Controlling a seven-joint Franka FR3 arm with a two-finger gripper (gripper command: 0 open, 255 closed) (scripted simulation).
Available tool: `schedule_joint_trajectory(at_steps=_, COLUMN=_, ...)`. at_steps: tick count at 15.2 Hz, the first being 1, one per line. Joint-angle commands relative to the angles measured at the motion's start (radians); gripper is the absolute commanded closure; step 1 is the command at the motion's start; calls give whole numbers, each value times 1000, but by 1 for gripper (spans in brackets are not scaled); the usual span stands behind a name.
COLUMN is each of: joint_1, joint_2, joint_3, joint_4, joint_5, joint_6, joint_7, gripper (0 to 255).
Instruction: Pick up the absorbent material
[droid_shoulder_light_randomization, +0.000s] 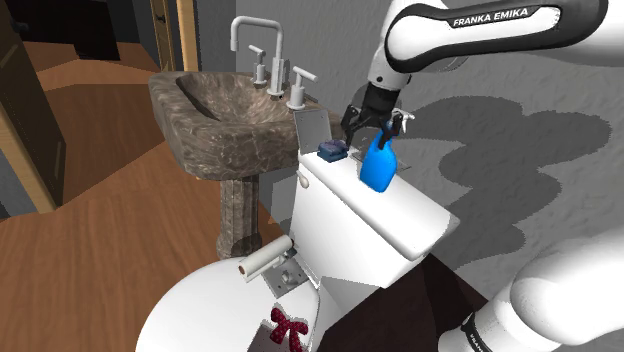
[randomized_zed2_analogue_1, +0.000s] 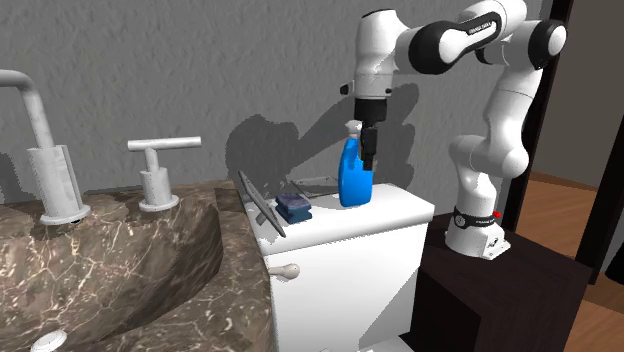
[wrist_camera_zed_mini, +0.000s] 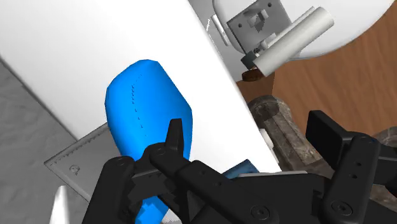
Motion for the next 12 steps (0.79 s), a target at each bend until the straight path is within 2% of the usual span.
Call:
schedule_joint_trajectory(at_steps=1, joint_1=-20, joint_2=70, joint_3=7, joint_4=42, joint_5=-16, joint_6=38, joint_7=70, gripper=0)
schedule_joint_trajectory(at_steps=12, joint_1=-86, joint_2=428, joint_3=-16, joint_4=336, joint_5=-125, joint_6=143, joint_7=428, gripper=0)
